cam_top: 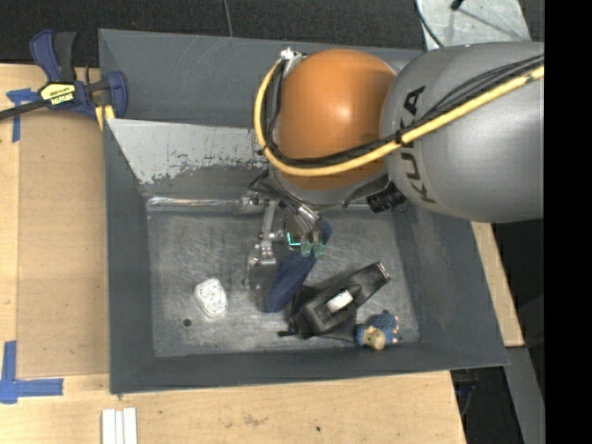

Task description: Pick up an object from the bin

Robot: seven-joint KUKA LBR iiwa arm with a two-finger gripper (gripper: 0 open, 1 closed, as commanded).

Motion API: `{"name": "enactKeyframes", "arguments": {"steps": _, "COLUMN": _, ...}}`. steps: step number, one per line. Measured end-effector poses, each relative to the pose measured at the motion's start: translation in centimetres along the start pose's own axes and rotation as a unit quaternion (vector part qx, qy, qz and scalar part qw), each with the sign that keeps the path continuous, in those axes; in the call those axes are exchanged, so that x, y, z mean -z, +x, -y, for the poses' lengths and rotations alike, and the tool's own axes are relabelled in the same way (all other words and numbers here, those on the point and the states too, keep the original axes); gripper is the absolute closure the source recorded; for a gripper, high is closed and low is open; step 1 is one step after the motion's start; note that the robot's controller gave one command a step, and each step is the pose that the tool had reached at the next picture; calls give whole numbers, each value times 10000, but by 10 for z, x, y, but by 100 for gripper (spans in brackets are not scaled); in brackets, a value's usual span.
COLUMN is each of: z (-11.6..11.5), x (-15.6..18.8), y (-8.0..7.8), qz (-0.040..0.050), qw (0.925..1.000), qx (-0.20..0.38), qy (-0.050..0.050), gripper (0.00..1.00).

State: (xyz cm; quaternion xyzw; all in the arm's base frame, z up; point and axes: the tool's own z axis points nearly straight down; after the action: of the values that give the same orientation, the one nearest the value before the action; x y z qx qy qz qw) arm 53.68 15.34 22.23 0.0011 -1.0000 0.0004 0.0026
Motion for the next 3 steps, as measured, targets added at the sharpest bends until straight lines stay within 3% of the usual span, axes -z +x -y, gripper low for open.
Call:
{"name": "enactKeyframes", "arguments": {"steps": 1, "z": -18, "x": -151, "y": 25, "qz": 73, "qw": 9999, "qx": -138, "qy": -21, "gripper": 0}}
{"name": "enactKeyframes", "arguments": {"steps": 2, "z": 98, "x": -122, "y": 46, "qz": 31, "qw": 9993, "qx": 380, "qy": 19, "gripper": 0}}
{"name": "enactKeyframes", "arguments": {"steps": 3, "z": 108, "x": -122, "y": 6, "qz": 21, "qw": 9912, "qx": 1327, "qy": -20, "gripper": 0}}
